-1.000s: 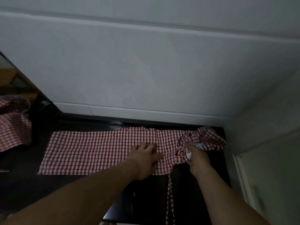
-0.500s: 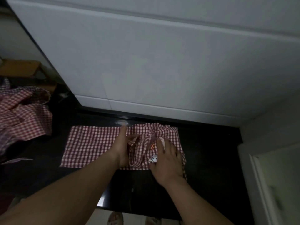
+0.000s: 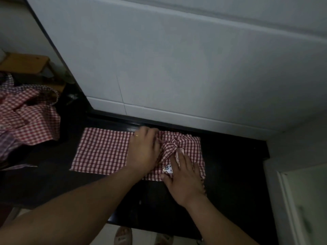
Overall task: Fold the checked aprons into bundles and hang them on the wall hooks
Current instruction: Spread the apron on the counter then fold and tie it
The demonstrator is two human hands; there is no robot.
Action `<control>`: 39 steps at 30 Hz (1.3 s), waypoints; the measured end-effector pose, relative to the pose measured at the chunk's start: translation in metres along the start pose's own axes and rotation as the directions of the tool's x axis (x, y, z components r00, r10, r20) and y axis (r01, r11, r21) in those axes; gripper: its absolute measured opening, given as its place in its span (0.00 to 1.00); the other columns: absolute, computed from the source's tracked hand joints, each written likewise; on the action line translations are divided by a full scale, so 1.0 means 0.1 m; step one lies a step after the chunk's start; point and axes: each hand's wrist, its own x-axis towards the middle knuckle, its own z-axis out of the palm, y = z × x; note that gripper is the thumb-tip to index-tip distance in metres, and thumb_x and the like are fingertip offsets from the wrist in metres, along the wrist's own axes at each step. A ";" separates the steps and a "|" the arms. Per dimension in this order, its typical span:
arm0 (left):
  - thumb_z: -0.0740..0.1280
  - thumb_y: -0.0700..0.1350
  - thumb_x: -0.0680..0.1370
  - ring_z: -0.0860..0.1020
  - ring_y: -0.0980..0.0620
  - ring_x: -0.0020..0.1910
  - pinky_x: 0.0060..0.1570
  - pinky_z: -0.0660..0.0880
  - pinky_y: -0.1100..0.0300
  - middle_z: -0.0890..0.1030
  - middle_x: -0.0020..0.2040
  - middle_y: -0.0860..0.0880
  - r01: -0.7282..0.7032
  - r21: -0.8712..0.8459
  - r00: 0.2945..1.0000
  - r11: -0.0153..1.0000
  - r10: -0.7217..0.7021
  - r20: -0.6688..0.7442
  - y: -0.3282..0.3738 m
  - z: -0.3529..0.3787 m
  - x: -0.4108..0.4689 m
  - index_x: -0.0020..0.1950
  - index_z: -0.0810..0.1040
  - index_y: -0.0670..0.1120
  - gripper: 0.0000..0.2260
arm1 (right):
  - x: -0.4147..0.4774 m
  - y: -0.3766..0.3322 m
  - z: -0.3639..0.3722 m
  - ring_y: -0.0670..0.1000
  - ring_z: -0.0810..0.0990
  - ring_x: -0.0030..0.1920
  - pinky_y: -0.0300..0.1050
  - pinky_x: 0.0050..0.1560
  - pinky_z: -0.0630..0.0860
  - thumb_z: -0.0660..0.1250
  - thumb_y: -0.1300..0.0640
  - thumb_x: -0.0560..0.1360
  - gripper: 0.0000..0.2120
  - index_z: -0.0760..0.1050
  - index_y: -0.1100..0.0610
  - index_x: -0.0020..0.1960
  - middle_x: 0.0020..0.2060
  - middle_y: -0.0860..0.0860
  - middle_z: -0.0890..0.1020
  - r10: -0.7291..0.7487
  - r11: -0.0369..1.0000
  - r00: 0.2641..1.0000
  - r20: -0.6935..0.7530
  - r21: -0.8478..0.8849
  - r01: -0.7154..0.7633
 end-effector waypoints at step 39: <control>0.55 0.74 0.79 0.83 0.47 0.62 0.64 0.76 0.47 0.85 0.62 0.47 0.829 -0.559 0.558 0.029 -0.109 0.823 -0.45 -0.90 -0.09 0.69 0.81 0.48 0.35 | 0.31 -1.13 -1.21 0.47 0.83 0.47 0.48 0.53 0.79 0.68 0.38 0.77 0.16 0.79 0.51 0.49 0.45 0.46 0.85 0.078 0.669 0.997 0.001 0.741 -0.053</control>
